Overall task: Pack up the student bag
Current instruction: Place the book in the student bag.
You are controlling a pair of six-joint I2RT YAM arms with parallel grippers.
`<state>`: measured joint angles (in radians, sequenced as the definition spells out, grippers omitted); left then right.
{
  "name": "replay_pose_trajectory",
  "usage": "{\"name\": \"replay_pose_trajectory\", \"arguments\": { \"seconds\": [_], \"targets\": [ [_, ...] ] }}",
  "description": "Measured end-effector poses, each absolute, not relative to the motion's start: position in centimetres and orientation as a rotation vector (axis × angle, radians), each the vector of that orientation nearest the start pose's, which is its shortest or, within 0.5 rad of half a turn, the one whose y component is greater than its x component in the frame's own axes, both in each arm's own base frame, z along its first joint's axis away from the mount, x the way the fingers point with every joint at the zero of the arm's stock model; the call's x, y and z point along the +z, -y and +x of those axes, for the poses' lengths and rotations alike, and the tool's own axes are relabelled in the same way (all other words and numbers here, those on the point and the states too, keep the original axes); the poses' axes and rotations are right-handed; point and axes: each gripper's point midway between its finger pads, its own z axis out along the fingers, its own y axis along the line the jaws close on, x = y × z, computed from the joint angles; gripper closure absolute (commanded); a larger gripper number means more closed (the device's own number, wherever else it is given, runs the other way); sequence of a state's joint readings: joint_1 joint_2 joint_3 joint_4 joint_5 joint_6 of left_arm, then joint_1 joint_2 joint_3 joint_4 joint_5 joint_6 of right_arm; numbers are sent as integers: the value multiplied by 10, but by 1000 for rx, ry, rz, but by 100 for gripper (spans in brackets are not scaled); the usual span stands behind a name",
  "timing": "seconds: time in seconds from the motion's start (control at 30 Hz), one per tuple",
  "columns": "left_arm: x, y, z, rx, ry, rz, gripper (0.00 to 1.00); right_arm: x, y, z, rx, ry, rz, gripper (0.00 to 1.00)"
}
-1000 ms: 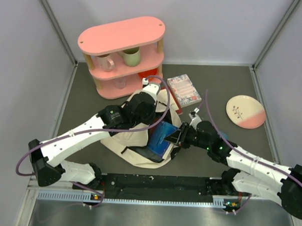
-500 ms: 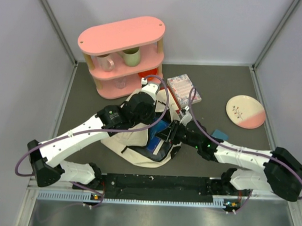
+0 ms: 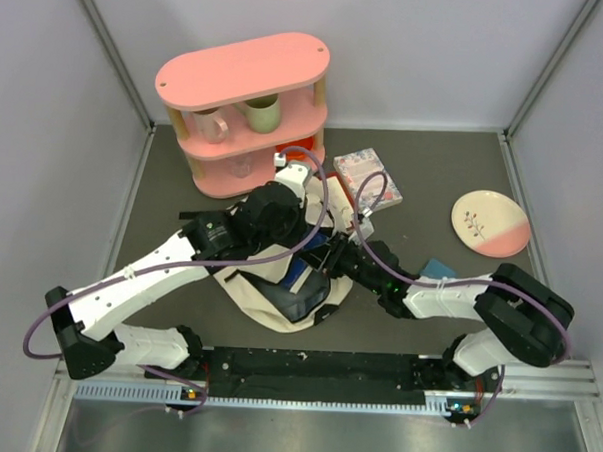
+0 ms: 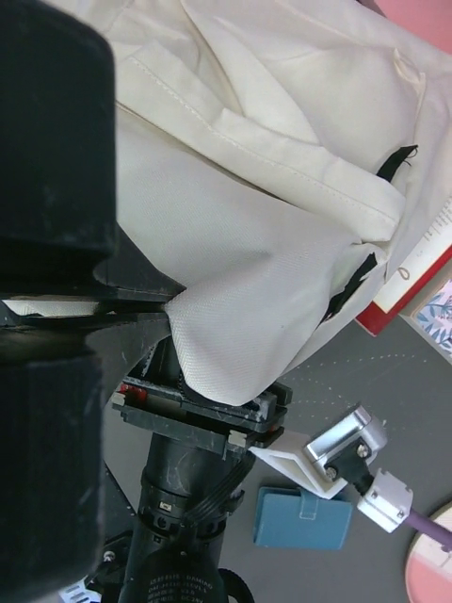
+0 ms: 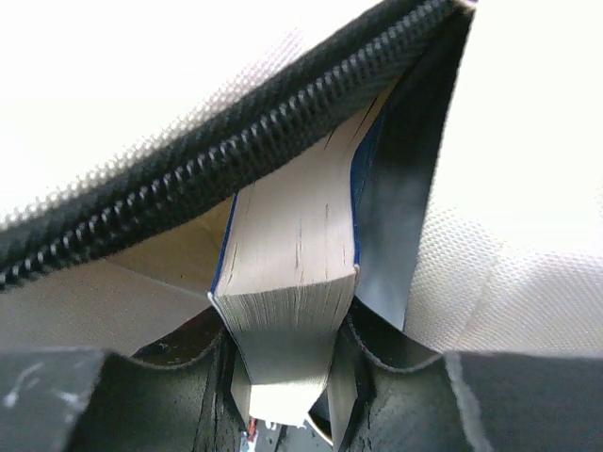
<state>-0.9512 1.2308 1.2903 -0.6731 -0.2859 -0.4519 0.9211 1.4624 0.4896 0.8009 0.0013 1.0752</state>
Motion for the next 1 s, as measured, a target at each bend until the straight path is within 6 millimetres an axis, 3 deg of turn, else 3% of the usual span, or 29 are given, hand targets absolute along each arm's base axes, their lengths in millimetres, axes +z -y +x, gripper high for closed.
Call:
{"name": "replay_pose_trajectory", "arguments": {
  "seconds": [0.13, 0.37, 0.5, 0.8, 1.0],
  "targets": [
    [273, 261, 234, -503, -2144, 342, 100, 159, -350, 226, 1404, -1944, 173, 100],
    [286, 243, 241, -515, -2113, 243, 100, 195, -311, 213, 1422, -1850, 265, 100],
    [285, 248, 235, -584, -2103, 254, 100, 195, -304, 217, 1411, -1831, 310, 100],
    [285, 270, 220, -740, -2112, 350, 100, 143, -347, 238, 1397, -1977, 327, 100],
    [285, 272, 218, -752, -2108, 378, 100, 143, -374, 252, 1436, -1969, 289, 100]
  ]
}}
